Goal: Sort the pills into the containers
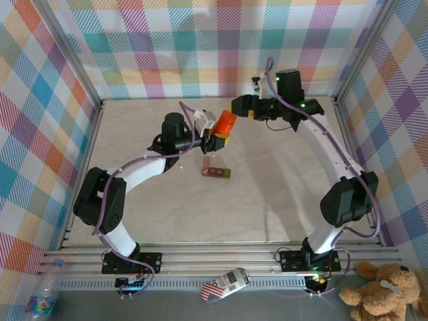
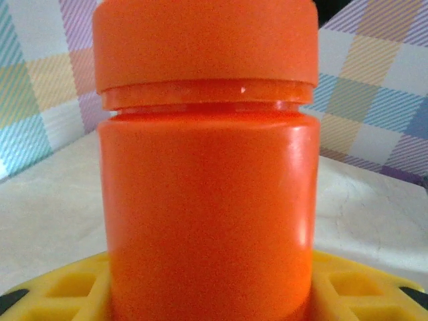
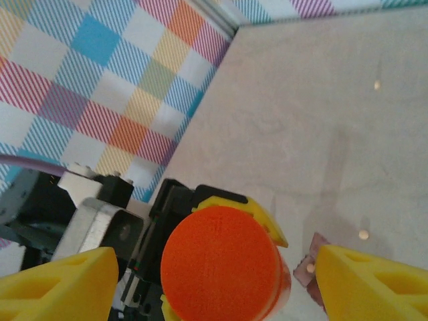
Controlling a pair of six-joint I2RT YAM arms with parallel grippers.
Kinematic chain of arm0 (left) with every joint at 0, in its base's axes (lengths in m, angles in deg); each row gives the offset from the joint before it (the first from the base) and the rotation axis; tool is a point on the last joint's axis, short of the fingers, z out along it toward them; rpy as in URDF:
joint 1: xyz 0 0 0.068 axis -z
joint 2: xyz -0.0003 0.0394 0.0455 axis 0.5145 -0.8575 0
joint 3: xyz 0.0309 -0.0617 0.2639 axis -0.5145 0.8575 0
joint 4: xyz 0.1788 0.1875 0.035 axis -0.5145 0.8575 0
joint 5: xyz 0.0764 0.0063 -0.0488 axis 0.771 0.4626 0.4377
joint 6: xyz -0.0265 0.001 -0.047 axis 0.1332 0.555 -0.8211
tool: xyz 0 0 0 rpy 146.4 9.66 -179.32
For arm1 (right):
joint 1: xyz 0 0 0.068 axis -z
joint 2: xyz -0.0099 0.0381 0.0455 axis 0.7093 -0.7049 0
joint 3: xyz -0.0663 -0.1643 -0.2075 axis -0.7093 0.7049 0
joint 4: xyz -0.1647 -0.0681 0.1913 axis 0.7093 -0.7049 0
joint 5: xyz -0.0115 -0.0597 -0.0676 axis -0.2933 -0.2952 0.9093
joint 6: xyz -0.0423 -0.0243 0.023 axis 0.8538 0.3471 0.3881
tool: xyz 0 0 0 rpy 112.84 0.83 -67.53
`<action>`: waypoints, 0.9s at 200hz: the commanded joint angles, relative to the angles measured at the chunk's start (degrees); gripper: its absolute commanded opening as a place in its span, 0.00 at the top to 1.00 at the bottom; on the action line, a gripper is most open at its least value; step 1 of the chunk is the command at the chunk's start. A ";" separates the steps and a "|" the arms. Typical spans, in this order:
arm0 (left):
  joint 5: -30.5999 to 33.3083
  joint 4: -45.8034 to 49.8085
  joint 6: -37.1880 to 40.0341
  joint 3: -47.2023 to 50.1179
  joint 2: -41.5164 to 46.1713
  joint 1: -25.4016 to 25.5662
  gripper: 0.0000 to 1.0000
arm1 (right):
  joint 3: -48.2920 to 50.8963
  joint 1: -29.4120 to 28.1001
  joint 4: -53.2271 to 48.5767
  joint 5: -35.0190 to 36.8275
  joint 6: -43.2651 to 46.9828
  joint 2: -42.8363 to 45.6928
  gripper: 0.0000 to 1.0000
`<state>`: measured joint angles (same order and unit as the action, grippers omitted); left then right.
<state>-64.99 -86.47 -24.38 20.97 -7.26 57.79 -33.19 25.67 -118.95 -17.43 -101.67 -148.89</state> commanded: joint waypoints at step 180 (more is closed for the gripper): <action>20.46 -11.86 -3.67 2.86 1.53 3.86 1.00 | 18.07 -10.88 18.28 20.47 -21.95 3.60 0.63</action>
<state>-59.61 -83.91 -26.24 21.89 -8.16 59.19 -19.36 20.45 -103.68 -4.62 -112.66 -145.86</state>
